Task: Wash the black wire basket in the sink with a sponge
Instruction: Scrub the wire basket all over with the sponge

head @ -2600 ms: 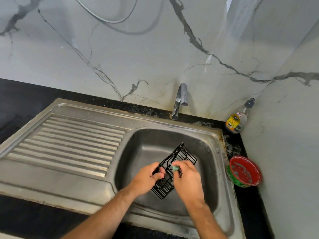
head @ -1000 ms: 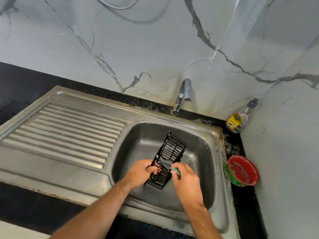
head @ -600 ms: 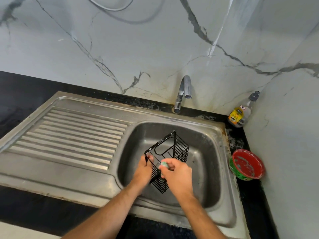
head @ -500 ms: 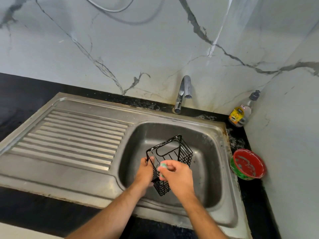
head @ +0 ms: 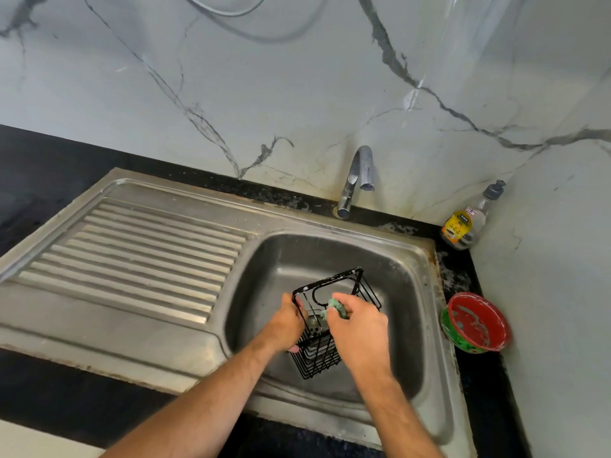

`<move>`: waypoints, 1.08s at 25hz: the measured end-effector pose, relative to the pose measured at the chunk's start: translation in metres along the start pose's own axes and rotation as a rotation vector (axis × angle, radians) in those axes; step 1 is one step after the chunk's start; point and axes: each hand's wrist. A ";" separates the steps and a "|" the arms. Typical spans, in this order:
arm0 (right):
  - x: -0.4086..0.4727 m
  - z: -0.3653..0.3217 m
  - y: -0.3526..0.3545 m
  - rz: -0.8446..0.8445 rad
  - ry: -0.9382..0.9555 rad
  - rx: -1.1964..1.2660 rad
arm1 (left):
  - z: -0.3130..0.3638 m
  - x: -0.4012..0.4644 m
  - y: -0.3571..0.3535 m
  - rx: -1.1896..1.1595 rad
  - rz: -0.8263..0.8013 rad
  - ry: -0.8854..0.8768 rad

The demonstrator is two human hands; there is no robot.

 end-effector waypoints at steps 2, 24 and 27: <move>0.005 0.004 0.000 0.065 0.088 -0.098 | -0.001 0.001 -0.001 0.012 0.001 0.007; -0.016 0.067 -0.025 0.121 0.456 -0.188 | -0.001 0.003 0.004 -0.013 -0.074 0.049; -0.009 0.076 -0.020 0.171 0.703 -0.259 | -0.001 -0.001 0.003 0.020 -0.070 0.038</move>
Point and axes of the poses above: each hand's wrist, its own x-axis towards the middle knuckle, its own y-axis out of the back of the hand, z = x × y, and after that the axes turned 1 degree about z, right-handed
